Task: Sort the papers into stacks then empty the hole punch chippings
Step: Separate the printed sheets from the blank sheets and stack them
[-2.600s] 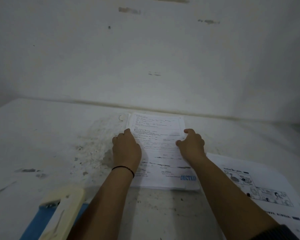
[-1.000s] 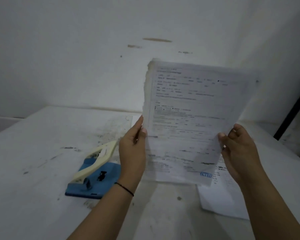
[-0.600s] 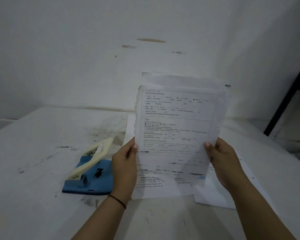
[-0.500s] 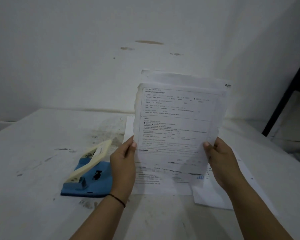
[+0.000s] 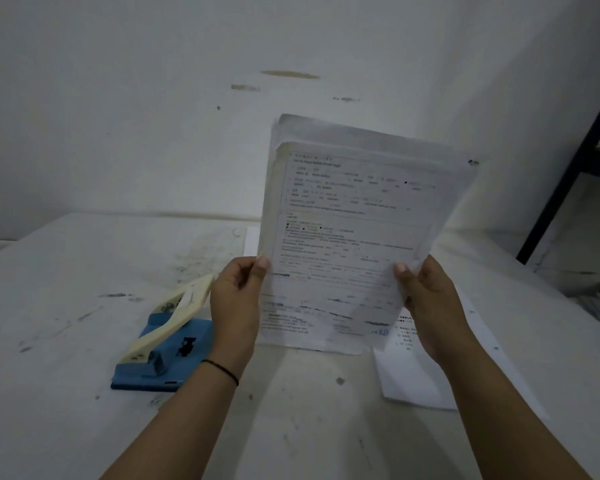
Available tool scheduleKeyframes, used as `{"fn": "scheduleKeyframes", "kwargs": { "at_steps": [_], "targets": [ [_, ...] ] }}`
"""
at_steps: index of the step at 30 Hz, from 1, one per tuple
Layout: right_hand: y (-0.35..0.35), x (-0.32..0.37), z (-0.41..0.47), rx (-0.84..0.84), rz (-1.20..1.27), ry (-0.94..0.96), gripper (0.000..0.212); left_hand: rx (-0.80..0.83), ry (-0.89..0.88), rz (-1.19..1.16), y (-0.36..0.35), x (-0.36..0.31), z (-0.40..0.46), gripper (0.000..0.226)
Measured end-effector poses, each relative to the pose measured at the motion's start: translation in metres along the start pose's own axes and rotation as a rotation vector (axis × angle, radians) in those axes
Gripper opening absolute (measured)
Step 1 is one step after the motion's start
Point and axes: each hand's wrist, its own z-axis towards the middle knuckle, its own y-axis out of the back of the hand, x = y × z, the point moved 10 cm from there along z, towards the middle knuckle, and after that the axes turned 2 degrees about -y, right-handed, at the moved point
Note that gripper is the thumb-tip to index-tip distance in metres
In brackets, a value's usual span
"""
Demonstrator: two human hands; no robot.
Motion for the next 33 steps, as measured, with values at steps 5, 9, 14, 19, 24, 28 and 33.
{"fn": "scheduleKeyframes", "kwargs": {
  "at_steps": [5, 9, 14, 19, 24, 28, 33],
  "targets": [
    [0.004, -0.008, 0.002, -0.05, -0.041, -0.03, 0.014, 0.074, -0.003, -0.015, -0.001, 0.006, -0.005, 0.013],
    [-0.004, -0.001, 0.003, -0.024, -0.072, -0.001, 0.015, 0.058, -0.023, 0.011, -0.002, 0.002, -0.003, 0.015],
    [-0.005, 0.009, 0.002, -0.085, -0.083, 0.058, 0.011, -0.028, -0.057, 0.018, -0.002, -0.014, -0.001, 0.018],
    [-0.016, 0.022, -0.005, -0.13, -0.085, 0.142, 0.014, -0.068, -0.12, 0.015, -0.017, -0.035, -0.004, 0.018],
    [-0.021, 0.027, -0.004, -0.124, -0.136, 0.145, 0.016, -0.063, -0.129, 0.056, -0.019, -0.033, -0.005, 0.024],
    [-0.019, 0.008, -0.007, -0.079, -0.168, 0.07, 0.014, 0.001, -0.105, 0.167, -0.01, -0.012, -0.011, 0.031],
    [-0.019, -0.003, -0.01, -0.091, -0.155, 0.038, 0.025, 0.077, -0.055, 0.167, -0.01, 0.006, -0.016, 0.038]
  ]
}}
